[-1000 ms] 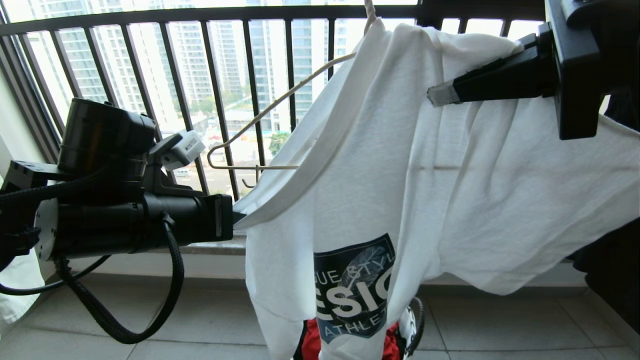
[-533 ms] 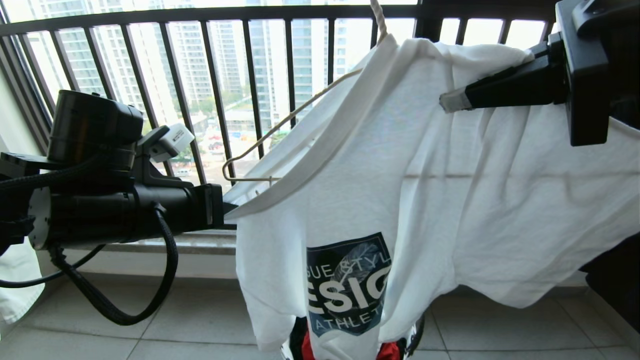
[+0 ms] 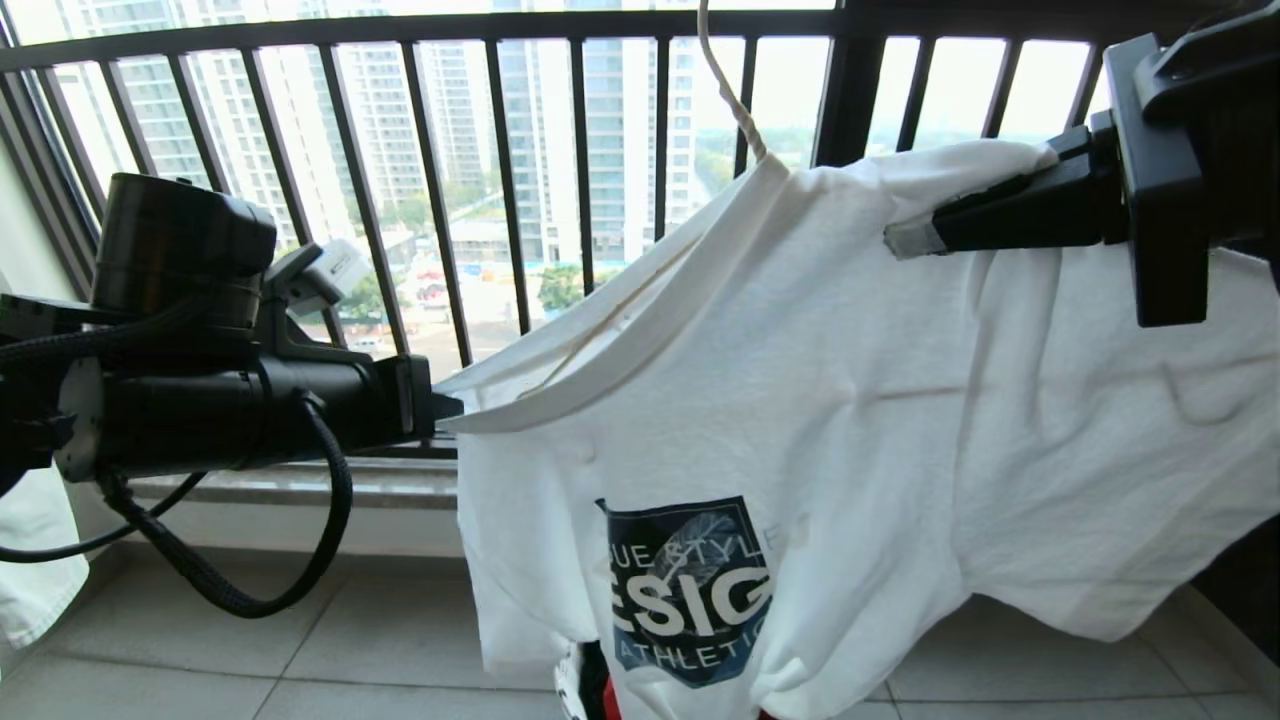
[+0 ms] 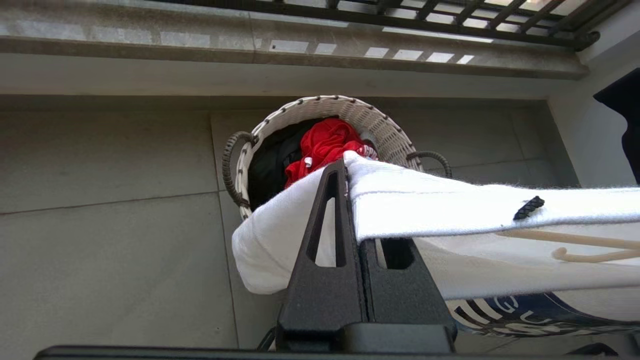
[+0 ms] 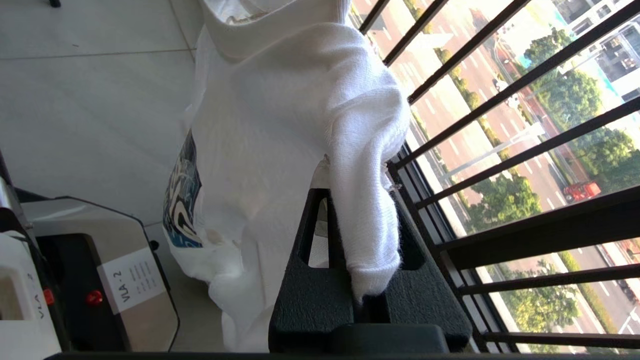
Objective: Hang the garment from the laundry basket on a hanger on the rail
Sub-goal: Hang the clothes on the clothes rack
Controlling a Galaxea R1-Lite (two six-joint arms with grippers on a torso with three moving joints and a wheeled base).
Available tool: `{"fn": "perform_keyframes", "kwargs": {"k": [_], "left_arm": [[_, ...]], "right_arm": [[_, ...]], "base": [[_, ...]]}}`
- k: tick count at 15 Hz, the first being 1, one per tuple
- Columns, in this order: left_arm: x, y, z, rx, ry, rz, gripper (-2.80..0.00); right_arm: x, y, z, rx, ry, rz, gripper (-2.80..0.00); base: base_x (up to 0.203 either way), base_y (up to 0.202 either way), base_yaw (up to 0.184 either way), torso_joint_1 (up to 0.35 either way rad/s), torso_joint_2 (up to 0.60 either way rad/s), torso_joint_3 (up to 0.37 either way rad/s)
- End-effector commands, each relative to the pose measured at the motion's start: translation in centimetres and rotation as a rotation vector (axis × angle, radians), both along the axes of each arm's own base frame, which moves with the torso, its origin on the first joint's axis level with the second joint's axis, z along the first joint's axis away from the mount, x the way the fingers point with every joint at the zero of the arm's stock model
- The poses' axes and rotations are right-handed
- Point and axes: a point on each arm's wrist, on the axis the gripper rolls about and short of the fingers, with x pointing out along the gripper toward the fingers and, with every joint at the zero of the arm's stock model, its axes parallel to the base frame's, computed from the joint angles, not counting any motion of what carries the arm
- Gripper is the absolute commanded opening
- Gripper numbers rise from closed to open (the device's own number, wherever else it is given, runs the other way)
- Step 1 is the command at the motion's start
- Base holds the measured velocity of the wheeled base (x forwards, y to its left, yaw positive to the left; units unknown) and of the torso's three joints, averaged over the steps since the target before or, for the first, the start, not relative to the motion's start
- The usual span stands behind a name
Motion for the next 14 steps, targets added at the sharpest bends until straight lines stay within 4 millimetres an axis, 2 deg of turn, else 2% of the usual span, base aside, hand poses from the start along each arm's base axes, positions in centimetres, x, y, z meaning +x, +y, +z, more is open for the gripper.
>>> {"fn": "perform_keyframes", "kwargs": {"k": [1, 4, 9, 12, 14], "left_arm": [[-0.8, 0.4, 1.1, -0.018, -0.037, 0.003, -2.80], [-2.3, 0.8, 3.1, -0.048, -0.103, -0.003, -2.80], [-4.5, 0.7, 5.5, -0.063, -0.134, -0.039, -2.80], [-4.2, 0.4, 5.9, -0.051, -0.104, -0.043, -2.80], [-3.7, 0.2, 6.9, -0.049, -0.107, -0.036, -2.80]], "right_arm": [[0.4, 0.2, -0.9, -0.022, 0.031, 0.003, -2.80], [1.6, 1.2, -1.9, -0.041, 0.071, 0.013, -2.80], [2.9, 4.8, -3.8, -0.038, 0.152, 0.081, -2.80], [4.9, 6.5, -4.3, 0.029, 0.114, 0.073, -2.80], [5.3, 6.8, -4.1, 0.107, 0.128, 0.049, -2.80]], "base": [[0.000, 0.000, 0.000, 0.000, 0.00, 0.000], [0.000, 0.000, 0.000, 0.000, 0.00, 0.000], [0.000, 0.000, 0.000, 0.000, 0.00, 0.000], [0.000, 0.000, 0.000, 0.000, 0.00, 0.000], [0.000, 0.000, 0.000, 0.000, 0.00, 0.000]]}}
